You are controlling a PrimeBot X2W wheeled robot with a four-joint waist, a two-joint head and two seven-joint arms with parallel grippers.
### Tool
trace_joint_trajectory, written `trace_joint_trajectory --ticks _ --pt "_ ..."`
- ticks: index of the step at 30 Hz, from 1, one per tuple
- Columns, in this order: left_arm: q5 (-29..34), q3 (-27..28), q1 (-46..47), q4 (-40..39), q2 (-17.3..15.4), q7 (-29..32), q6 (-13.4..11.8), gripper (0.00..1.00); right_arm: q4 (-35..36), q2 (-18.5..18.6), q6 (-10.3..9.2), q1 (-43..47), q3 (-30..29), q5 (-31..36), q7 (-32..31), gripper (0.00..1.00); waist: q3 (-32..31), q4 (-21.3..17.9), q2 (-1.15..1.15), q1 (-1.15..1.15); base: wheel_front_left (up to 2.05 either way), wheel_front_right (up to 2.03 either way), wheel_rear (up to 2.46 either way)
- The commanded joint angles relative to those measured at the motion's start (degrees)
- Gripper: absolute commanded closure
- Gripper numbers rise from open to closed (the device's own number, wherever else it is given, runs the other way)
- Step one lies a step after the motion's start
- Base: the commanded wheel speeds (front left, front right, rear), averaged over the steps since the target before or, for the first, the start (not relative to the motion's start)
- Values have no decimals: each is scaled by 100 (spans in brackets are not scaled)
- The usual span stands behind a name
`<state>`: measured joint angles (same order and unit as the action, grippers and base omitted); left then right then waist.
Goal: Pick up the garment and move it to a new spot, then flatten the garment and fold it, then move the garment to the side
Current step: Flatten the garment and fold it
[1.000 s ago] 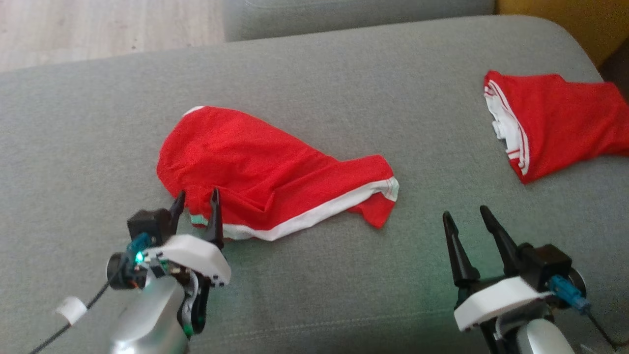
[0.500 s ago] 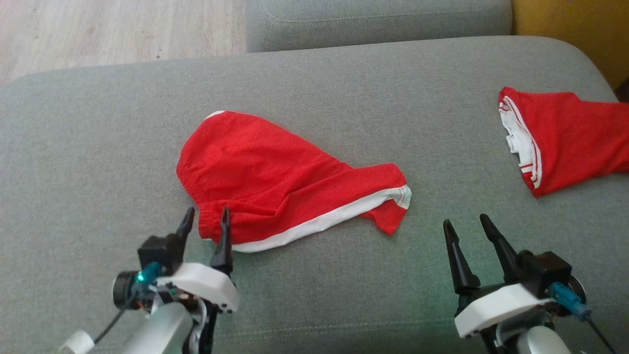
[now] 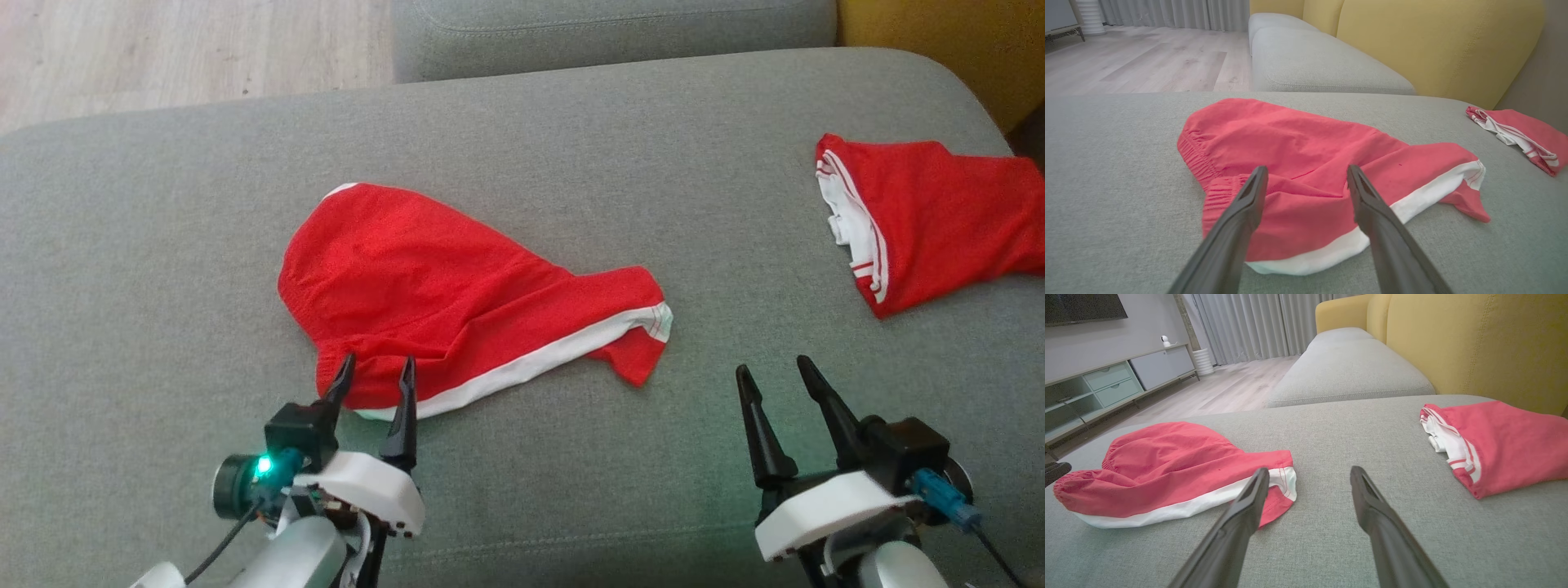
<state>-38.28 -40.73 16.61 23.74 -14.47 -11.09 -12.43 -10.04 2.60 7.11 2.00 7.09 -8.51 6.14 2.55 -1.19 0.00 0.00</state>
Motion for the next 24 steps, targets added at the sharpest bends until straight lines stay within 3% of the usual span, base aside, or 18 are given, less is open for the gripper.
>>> trace_joint_trajectory --ticks 1,8,17,18,19,20,21,22,24 --pt "20 226 217 -161 -129 -28 -43 0 167 28 37 -154 137 -26 59 0 -4 -14 0 0 0 0 0" --pt "-252 606 156 52 -396 21 -169 0 177 28 37 -159 91 -9 56 0 37 -85 0 0 0 0 0" --pt "-555 400 349 402 -342 518 505 0 169 28 37 -215 107 9 63 0 133 -154 0 0 0 0 0" --pt "-517 353 394 435 -325 505 547 7 165 28 37 -222 105 13 61 0 133 -164 0 0 0 0 0" --pt "-484 322 436 461 -300 469 573 41 161 28 37 -227 101 18 60 0 129 -173 0 0 0 0 0" --pt "-475 314 469 474 -264 422 593 59 158 28 37 -229 95 22 60 0 122 -182 0 0 0 0 0" --pt "-463 308 496 474 -233 366 608 89 155 28 37 -228 87 24 60 0 112 -187 0 0 0 0 0" --pt "-429 293 520 460 -217 299 615 100 150 28 37 -225 78 24 61 0 99 -188 0 0 0 0 0" --pt "-364 280 527 385 -206 154 598 100 140 28 37 -209 60 26 63 0 67 -182 0 0 0 0 0"
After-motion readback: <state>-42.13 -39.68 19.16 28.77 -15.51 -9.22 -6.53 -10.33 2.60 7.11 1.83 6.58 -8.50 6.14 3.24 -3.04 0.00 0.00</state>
